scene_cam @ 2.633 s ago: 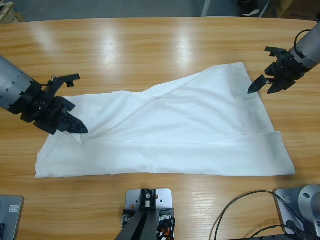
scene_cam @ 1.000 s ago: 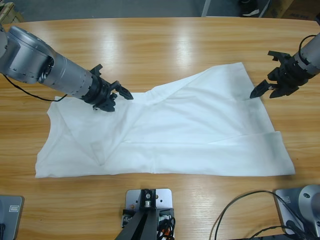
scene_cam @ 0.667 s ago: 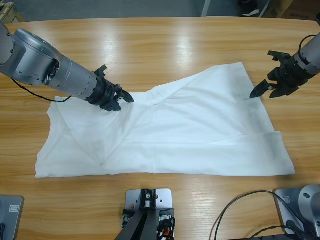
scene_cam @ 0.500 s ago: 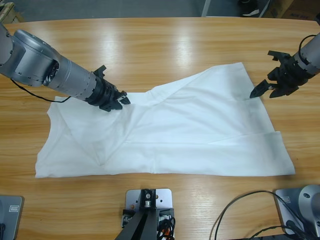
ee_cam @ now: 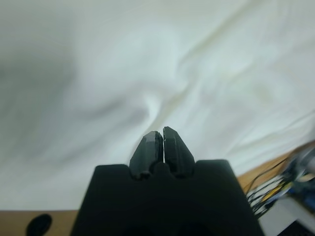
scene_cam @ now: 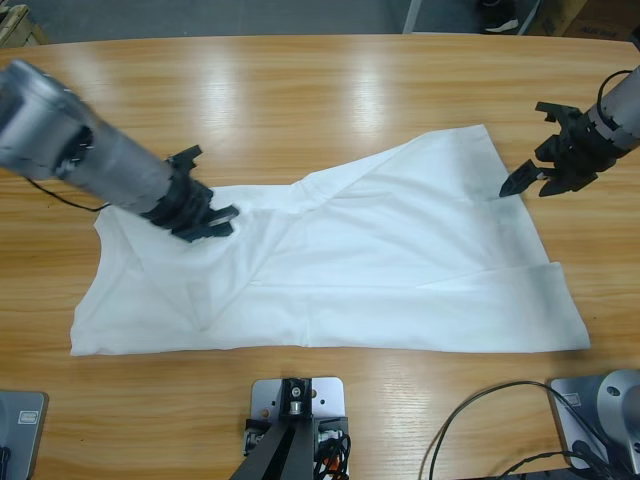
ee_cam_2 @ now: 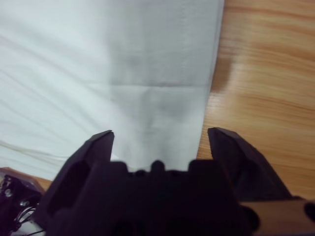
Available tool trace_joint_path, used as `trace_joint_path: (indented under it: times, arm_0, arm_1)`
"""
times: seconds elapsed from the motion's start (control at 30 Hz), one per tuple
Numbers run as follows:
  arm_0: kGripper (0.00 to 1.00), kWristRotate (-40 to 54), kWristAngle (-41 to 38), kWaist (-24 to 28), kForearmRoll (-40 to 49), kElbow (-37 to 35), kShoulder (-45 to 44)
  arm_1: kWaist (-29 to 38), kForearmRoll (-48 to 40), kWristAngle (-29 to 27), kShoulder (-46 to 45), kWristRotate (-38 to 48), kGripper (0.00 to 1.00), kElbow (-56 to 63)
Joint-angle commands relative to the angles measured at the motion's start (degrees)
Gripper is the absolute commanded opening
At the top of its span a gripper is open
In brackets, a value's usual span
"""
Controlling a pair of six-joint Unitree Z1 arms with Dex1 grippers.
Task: Fold clothes
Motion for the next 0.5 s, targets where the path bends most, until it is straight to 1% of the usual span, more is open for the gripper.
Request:
trace_joint_path:
  times: [0.03,0.13,0.2,0.3,0.43,0.5]
  arm_0:
    - [0.315,4.6,-0.7,-0.3,8.0,4.7,-7.3]
    - [0.321,2.7,-2.4,-0.3,6.5,4.4,-5.2]
    - [0.402,1.7,-3.3,-0.3,6.4,4.4,-3.5]
    - [0.402,-0.5,-5.3,-0.3,5.9,4.6,-1.7]
    - [0.402,-6.9,-5.9,-0.3,6.0,6.2,-4.4]
    - [0.402,-8.2,-5.9,-0.3,6.0,7.1,-4.4]
  arm_1:
    - [-0.5,-2.0,-0.2,-1.1,-0.7,0.798,3.4]
    - [-0.5,-2.0,-0.2,-1.7,-0.6,0.798,3.5]
    - [-0.5,-2.0,-0.2,-2.2,-0.6,0.798,3.9]
    - [-0.5,-2.1,-0.2,-2.4,-0.8,0.798,4.4]
    - [-0.5,-2.5,-0.2,-2.4,-0.8,0.798,4.7]
    - [-0.5,-2.8,-0.2,-2.4,-0.7,0.798,5.1]
